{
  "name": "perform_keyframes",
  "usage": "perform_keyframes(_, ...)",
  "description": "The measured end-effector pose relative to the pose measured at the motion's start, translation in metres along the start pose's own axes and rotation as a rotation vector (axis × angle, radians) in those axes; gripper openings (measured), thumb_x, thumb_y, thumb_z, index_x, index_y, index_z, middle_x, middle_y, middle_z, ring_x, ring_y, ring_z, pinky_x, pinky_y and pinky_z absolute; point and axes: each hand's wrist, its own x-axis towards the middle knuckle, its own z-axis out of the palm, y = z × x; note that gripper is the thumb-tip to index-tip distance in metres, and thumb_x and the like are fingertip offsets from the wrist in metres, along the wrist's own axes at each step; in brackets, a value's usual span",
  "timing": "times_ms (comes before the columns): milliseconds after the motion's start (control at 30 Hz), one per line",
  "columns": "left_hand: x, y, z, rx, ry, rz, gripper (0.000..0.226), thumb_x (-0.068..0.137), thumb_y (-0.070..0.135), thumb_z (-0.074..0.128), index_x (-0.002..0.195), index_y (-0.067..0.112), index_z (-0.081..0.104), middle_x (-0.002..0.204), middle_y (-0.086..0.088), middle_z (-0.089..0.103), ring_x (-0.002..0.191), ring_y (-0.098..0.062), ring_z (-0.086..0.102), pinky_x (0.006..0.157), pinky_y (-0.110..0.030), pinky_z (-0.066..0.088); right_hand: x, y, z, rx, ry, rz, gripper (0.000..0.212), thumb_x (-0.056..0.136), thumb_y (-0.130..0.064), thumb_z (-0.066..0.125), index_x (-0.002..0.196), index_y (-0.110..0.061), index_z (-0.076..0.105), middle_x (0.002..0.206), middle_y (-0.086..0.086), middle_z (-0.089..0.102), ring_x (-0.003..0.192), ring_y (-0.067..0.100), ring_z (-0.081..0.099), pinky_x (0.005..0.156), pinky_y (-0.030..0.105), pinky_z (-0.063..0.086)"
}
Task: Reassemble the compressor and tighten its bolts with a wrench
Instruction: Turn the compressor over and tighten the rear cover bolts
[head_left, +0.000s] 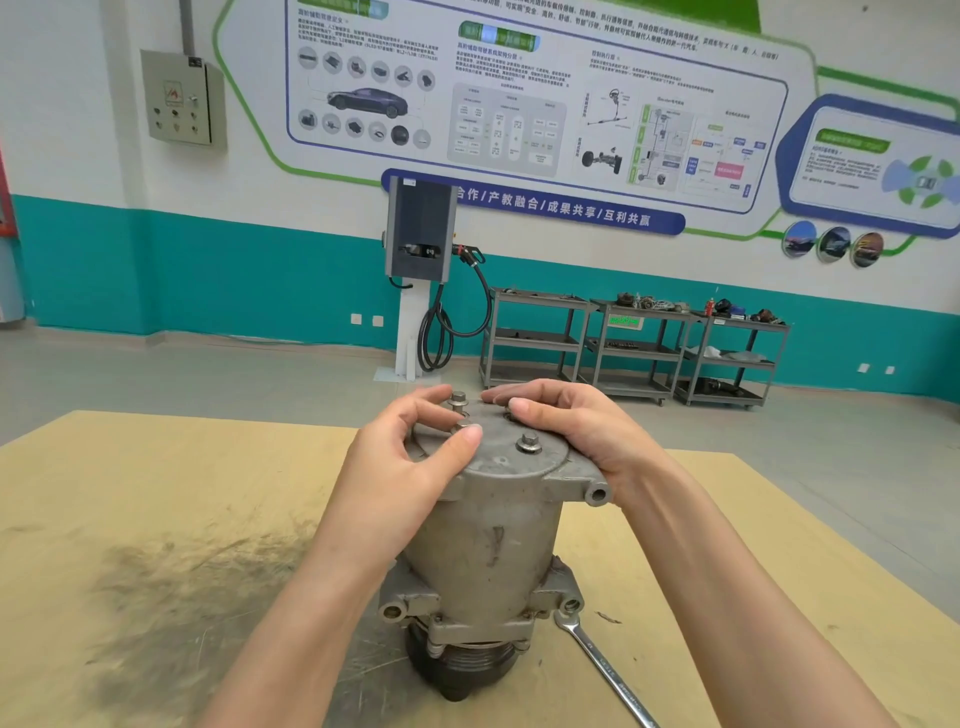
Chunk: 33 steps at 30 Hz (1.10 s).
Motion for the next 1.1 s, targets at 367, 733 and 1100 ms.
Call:
perform_keyframes(367,0.000,0.001,-0.005,0.028,-0.094,0.056,0.021,0.092,0.021,0.062,0.090,0.035,0.077,0.134,0.024,0.053,0.124,0.011,0.043,0.107,-0.026,0.035,-0.001,0.001,0.005,-0.067,0.080,-0.064,0.025,0.085,-0.016,0.070,0.105,0.000,0.067,0.101,0.003,0.076,0.076,0.012,0.072,0.060,0.020,0.055)
perform_keyframes(733,0.000,0.000,-0.004,0.048,-0.064,0.059,0.021,0.094,0.032,0.058,0.110,0.040,0.069,0.131,0.024,0.055,0.125,0.007,0.045,0.111,-0.032,0.037,-0.003,0.001,-0.001,-0.025,-0.018,-0.032,0.030,0.089,-0.015,0.064,0.115,-0.003,0.068,0.109,0.009,0.074,0.090,0.018,0.071,0.072,0.026,0.059)
perform_keyframes(1100,0.002,-0.002,-0.001,0.025,0.001,0.017,0.013,0.081,0.038,0.072,0.085,0.025,0.071,0.121,0.027,0.059,0.116,0.008,0.051,0.107,-0.038,0.041,-0.001,-0.001,-0.001,-0.134,0.045,-0.069,0.019,0.089,-0.009,0.066,0.107,-0.004,0.073,0.100,0.010,0.075,0.077,0.011,0.071,0.063,0.019,0.055)
